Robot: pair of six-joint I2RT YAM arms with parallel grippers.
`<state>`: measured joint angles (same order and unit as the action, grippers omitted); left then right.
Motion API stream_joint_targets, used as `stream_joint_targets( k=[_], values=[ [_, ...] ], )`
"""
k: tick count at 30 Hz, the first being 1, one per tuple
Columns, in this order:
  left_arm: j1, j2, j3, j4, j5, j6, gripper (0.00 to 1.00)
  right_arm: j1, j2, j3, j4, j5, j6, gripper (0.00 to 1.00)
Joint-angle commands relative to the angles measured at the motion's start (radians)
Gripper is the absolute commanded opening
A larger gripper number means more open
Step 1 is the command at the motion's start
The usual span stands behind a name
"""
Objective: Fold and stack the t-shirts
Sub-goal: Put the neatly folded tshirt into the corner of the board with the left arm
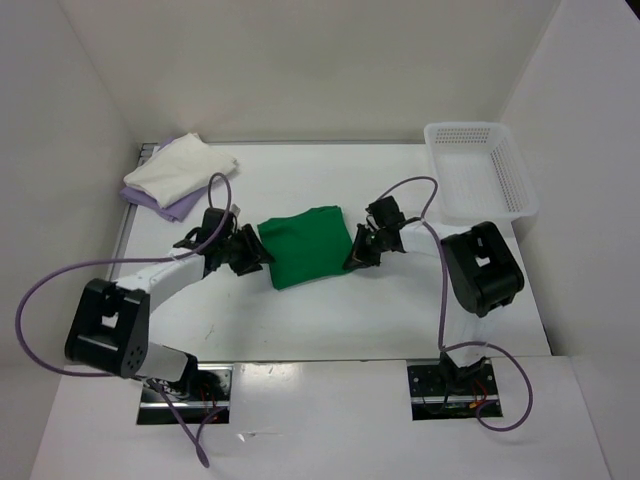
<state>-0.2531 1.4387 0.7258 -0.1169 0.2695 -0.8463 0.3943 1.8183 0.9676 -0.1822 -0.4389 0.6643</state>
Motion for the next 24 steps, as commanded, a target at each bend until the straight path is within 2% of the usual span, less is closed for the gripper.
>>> stream_joint_targets(
  k=[1, 4, 6, 10, 14, 18, 21, 24],
  values=[
    [0.012, -0.075, 0.082, -0.073, -0.039, 0.047, 0.54, 0.021, -0.102, -0.014, -0.065, 0.039, -0.025, 0.02],
    [0.012, -0.086, 0.141, -0.058, -0.001, 0.015, 0.54, 0.021, -0.125, 0.077, -0.123, 0.048, -0.046, 0.03],
    [0.012, -0.037, 0.172, -0.009, 0.032, -0.017, 0.54, 0.021, -0.125, 0.126, -0.132, 0.048, -0.046, 0.04],
    [0.012, 0.100, 0.236, 0.052, 0.063, -0.028, 0.54, 0.021, -0.025, 0.270, -0.091, 0.005, -0.055, 0.04],
    [0.012, 0.253, 0.311, 0.094, 0.079, -0.028, 0.54, 0.021, 0.181, 0.420, -0.091, -0.027, -0.066, 0.04],
    [0.012, 0.339, 0.368, 0.105, 0.045, -0.019, 0.53, -0.015, 0.335, 0.569, -0.091, -0.104, -0.066, 0.04],
    [0.052, 0.384, 0.368, 0.126, 0.013, -0.019, 0.53, -0.028, 0.417, 0.621, -0.117, -0.081, -0.075, 0.02],
    [0.090, 0.413, 0.368, 0.126, -0.013, -0.010, 0.54, -0.037, 0.426, 0.612, -0.103, -0.081, -0.065, 0.02]
  ],
)
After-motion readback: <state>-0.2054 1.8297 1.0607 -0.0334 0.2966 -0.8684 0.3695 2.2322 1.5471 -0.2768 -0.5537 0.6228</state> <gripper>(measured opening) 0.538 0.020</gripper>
